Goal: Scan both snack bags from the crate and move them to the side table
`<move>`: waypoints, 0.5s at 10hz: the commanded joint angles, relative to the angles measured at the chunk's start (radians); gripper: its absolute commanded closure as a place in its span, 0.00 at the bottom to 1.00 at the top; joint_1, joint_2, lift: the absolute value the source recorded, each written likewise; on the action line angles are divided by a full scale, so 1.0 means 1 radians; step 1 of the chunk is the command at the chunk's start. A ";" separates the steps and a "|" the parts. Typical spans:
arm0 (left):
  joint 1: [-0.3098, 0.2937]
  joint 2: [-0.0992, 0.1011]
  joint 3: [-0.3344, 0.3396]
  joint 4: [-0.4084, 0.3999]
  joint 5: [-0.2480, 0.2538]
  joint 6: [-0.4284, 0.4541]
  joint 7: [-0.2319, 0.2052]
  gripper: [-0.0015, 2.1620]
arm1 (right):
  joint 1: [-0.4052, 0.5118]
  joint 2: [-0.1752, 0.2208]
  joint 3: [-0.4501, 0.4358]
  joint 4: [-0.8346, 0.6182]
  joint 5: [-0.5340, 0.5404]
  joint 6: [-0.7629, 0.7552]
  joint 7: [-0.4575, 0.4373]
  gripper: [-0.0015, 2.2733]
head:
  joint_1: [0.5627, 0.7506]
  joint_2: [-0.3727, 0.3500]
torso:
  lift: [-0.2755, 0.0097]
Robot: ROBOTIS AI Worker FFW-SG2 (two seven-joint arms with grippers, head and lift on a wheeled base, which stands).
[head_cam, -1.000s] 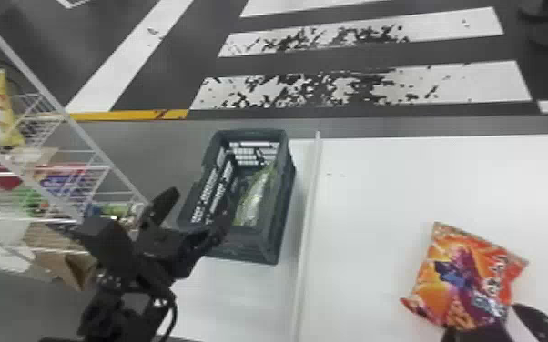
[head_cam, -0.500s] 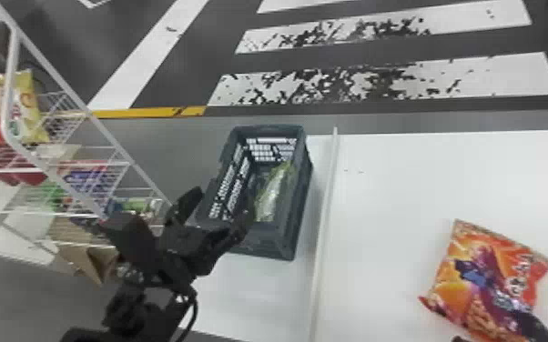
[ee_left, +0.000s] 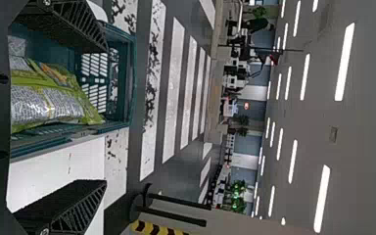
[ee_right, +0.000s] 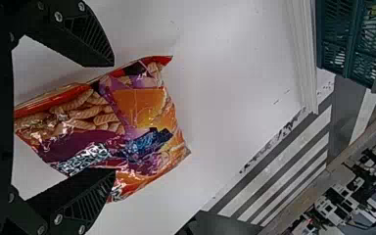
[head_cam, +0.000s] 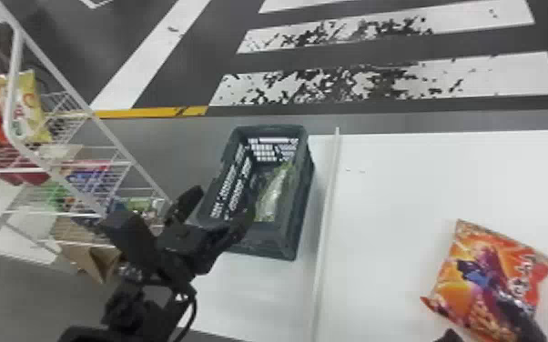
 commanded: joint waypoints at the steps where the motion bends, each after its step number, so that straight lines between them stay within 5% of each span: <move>1: -0.004 0.001 -0.002 0.000 0.002 0.000 -0.001 0.02 | -0.020 0.001 0.015 0.025 0.006 0.003 0.000 0.07 | 0.70 1.00 | 0.86; 5: -0.007 0.007 -0.005 0.000 0.008 0.000 -0.004 0.02 | -0.058 0.020 0.047 0.083 0.033 0.027 0.000 0.07 | 0.70 1.00 | 0.86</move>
